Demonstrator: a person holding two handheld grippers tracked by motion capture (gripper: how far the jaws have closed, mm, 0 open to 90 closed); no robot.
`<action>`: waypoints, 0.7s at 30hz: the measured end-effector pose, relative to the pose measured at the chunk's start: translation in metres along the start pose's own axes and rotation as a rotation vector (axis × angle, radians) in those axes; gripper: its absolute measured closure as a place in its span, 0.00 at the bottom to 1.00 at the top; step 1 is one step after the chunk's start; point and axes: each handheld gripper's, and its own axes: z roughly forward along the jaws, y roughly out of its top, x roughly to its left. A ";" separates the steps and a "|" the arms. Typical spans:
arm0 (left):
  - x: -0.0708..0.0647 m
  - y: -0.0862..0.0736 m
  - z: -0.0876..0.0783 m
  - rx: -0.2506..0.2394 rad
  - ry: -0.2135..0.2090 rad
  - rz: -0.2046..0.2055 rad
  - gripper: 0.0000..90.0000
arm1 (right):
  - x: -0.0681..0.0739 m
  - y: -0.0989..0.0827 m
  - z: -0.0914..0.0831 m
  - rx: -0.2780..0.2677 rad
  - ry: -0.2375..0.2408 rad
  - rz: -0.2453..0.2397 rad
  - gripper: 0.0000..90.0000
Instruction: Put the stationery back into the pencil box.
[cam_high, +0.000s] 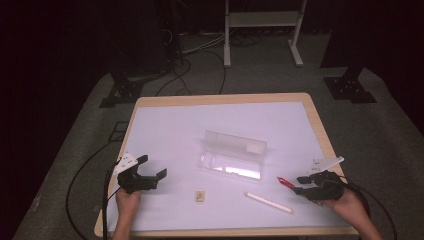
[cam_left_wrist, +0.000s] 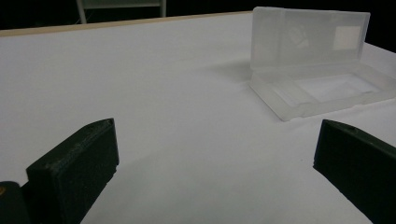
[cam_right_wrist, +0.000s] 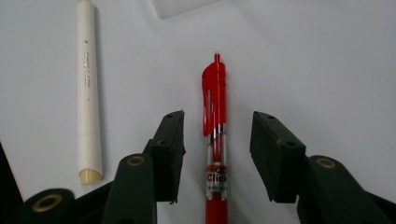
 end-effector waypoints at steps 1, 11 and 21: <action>0.000 0.000 0.000 -0.001 0.000 0.000 0.00 | 0.001 -0.002 0.001 0.011 -0.002 -0.005 0.64; 0.000 0.000 0.000 0.006 0.002 0.002 0.00 | 0.002 -0.009 0.001 0.021 -0.015 -0.027 0.75; 0.000 0.000 0.000 0.004 0.000 0.002 0.00 | 0.005 -0.016 0.004 0.015 -0.026 -0.037 0.86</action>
